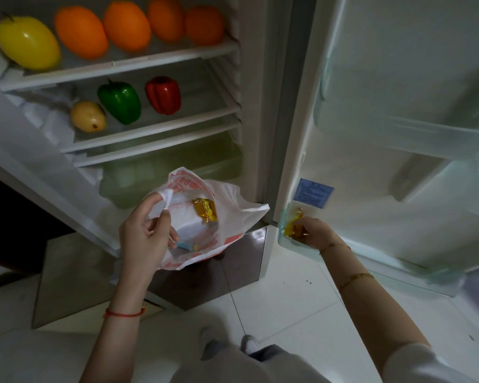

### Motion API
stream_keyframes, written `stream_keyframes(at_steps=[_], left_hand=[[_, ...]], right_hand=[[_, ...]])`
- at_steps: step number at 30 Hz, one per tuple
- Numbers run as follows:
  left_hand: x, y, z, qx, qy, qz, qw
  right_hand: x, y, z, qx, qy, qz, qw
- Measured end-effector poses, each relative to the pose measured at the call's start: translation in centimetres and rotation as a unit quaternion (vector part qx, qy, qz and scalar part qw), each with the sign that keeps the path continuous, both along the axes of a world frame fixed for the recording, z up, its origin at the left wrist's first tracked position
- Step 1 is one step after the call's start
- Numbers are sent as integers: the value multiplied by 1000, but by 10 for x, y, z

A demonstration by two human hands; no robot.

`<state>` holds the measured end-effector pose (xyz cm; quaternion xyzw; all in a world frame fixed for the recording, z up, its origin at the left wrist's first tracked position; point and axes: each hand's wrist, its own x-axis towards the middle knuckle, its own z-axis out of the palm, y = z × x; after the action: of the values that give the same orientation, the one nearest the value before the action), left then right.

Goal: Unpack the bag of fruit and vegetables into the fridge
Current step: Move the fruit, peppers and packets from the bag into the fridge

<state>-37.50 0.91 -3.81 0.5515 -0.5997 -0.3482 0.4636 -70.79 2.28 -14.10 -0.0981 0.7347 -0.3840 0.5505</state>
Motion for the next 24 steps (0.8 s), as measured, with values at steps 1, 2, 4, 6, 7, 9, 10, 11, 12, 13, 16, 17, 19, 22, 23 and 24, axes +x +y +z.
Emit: stream_keyframes(at_steps=[1, 2, 4, 6, 7, 9, 10, 11, 12, 13, 16, 17, 19, 22, 23, 24], left_hand=[[0, 1, 0, 3, 4, 3, 1000], [1, 1, 0, 4, 7, 4, 1000], [3, 1, -1, 5, 9, 8, 1000], [4, 1, -2, 11, 9, 8, 1000], [4, 1, -2, 13, 8, 6, 1000], [2, 1, -1, 13, 9, 3, 1000], [1, 1, -1, 12, 10, 3, 1000], [1, 1, 0, 11, 12, 4, 1000], [0, 1, 1, 11, 13, 5, 1000], [0, 0, 1, 11, 13, 6, 1000], [0, 0, 2, 5, 12, 11, 1000], [-1, 0, 2, 2, 11, 14, 1000], [0, 1, 1, 0, 16, 20, 1000], [1, 3, 0, -2, 21, 28, 999], [2, 3, 0, -5, 21, 28, 999], [2, 4, 0, -6, 21, 27, 999]], right_hand=[[1, -1, 1, 2, -2, 8, 1000], [1, -1, 1, 3, -6, 10, 1000], [-1, -1, 0, 2, -20, 6, 1000], [-4, -1, -3, 0, -28, -12, 1000], [-5, 0, -4, -2, -37, -16, 999], [-7, 5, 1, -6, -31, -33, 999], [-8, 6, 2, -8, -31, -40, 999], [-10, 8, 3, -7, -28, -38, 999], [-12, 9, 4, -9, -10, -28, 1000], [-14, 9, 1, -12, 2, -10, 1000], [-16, 7, -4, 10, 81, 43, 996], [-18, 8, -4, 25, 95, 40, 994], [-20, 8, -1, 46, 137, 72, 987], [-18, 8, 14, 11, 227, 149, 962], [-13, 9, 23, -13, 236, 158, 959], [-7, 10, 32, -47, 225, 162, 960]])
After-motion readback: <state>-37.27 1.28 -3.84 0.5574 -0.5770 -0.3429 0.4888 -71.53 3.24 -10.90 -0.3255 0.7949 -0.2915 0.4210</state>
